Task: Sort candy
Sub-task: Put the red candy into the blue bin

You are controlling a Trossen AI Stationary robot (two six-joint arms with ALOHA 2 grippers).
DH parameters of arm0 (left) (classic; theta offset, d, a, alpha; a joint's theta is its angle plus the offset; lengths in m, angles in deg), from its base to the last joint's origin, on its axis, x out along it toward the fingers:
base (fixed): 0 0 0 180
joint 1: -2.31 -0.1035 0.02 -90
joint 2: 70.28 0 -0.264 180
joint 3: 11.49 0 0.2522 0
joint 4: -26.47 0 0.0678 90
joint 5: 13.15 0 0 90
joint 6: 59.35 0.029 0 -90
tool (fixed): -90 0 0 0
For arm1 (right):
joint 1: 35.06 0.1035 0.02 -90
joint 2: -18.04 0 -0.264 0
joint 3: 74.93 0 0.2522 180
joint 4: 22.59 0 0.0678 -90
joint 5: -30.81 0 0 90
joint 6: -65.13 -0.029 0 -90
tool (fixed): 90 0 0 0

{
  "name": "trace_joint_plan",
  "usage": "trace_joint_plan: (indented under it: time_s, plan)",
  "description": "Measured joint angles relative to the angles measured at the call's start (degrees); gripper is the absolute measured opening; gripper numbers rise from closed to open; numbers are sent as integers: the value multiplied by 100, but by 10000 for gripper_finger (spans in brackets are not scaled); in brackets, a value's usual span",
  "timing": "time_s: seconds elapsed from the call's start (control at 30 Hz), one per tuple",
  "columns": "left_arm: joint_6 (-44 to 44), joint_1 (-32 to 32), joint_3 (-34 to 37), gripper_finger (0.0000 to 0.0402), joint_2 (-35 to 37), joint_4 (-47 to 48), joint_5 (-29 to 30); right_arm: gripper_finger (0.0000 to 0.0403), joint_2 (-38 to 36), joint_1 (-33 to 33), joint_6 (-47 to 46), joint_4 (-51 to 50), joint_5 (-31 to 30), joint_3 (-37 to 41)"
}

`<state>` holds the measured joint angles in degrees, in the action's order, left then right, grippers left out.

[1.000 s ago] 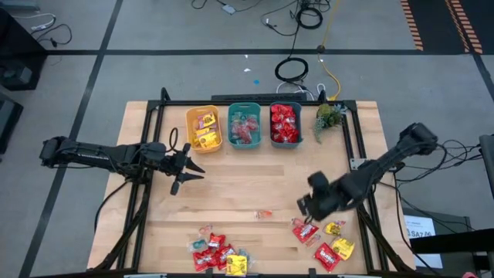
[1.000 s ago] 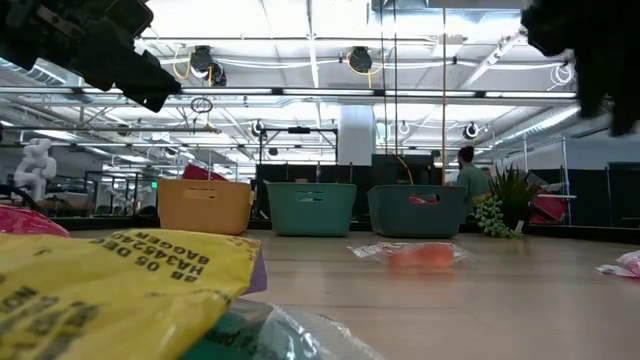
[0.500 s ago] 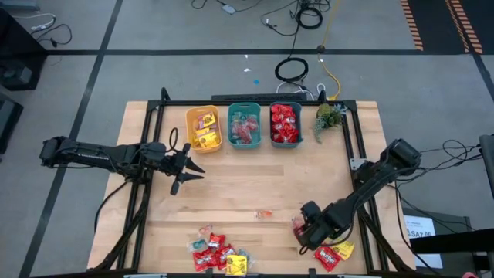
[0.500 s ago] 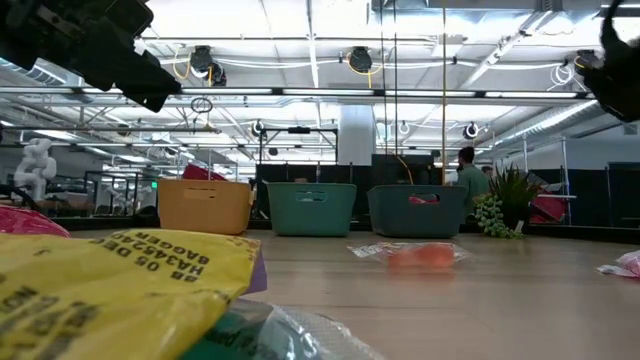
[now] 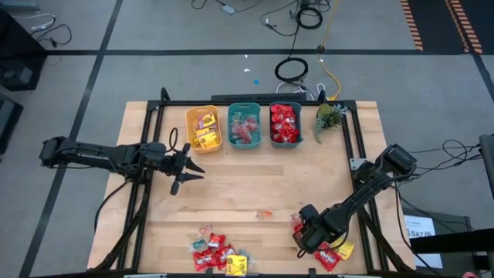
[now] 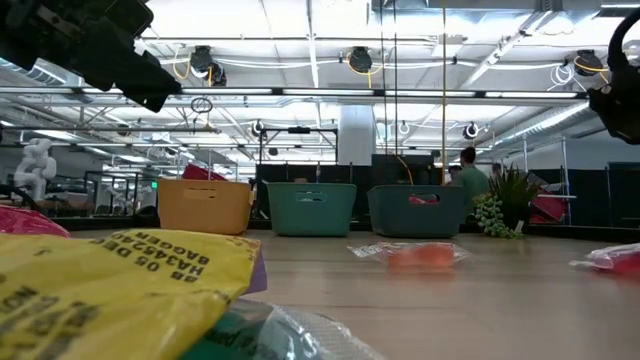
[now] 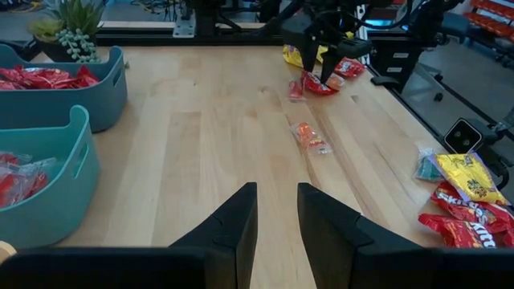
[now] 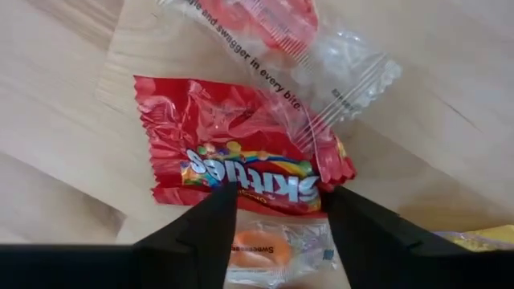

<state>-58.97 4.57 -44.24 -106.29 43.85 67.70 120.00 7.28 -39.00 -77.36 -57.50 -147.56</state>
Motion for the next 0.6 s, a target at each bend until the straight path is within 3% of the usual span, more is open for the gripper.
trace_joint_plan:
  time_s: [0.3, 0.6]
  plan:
    - [0, 0, 0, 99, 0, -3, 0, 18, -5, -44, -1, -143, -142, 8]
    - [0, 0, 0, 99, 2, -5, 0, 13, -735, -39, -170, -932, -277, -279]
